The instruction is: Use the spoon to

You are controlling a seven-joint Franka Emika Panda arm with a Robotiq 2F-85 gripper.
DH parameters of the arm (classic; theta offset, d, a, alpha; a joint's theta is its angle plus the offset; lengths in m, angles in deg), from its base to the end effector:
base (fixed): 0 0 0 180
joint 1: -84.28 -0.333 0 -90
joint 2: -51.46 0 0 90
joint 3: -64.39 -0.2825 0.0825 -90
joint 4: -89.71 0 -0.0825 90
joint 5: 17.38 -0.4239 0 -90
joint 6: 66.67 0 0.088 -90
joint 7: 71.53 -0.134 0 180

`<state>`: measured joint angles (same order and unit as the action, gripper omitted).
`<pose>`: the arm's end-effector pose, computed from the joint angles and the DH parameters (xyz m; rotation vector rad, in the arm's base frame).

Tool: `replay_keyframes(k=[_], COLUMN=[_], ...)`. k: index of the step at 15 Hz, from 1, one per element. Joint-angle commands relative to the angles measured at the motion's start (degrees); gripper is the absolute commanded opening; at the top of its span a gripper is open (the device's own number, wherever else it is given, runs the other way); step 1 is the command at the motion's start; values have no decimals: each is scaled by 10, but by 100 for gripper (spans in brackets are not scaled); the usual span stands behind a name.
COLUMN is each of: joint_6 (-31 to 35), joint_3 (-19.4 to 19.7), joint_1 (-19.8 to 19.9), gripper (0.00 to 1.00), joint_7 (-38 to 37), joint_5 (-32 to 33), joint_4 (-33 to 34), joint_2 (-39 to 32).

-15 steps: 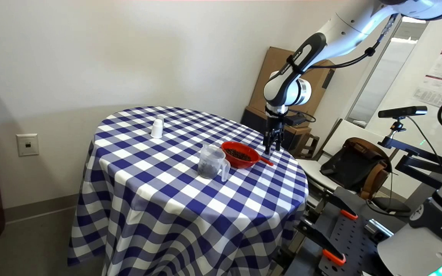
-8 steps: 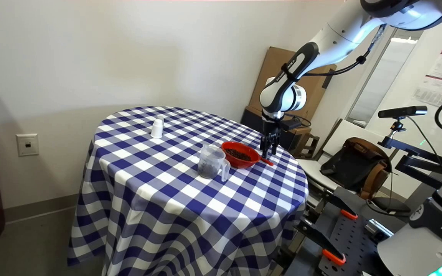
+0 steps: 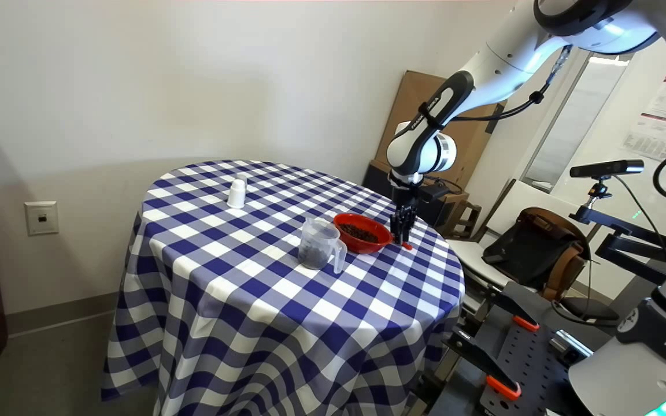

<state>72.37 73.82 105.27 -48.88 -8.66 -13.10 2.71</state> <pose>0.5126 -0.3167 -0.0188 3.0121 0.0493 -0.4357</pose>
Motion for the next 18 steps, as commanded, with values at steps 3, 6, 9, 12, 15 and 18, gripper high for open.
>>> replay_keyframes(k=[3,6,9,12,15,18], joint_6=[12,16,16,18,41,77], joint_3=[-7,-7,-8,-8,-2,27], joint_1=[9,11,11,10,2,-28], gripper=[4,7,7,7,7,7], joint_7=[20,26,27,31,34,19], joint_5=[10,11,9,12,24,79], joint_4=[12,9,5,-9,-21,-36], joint_2=[-9,-6,1,24,49,76])
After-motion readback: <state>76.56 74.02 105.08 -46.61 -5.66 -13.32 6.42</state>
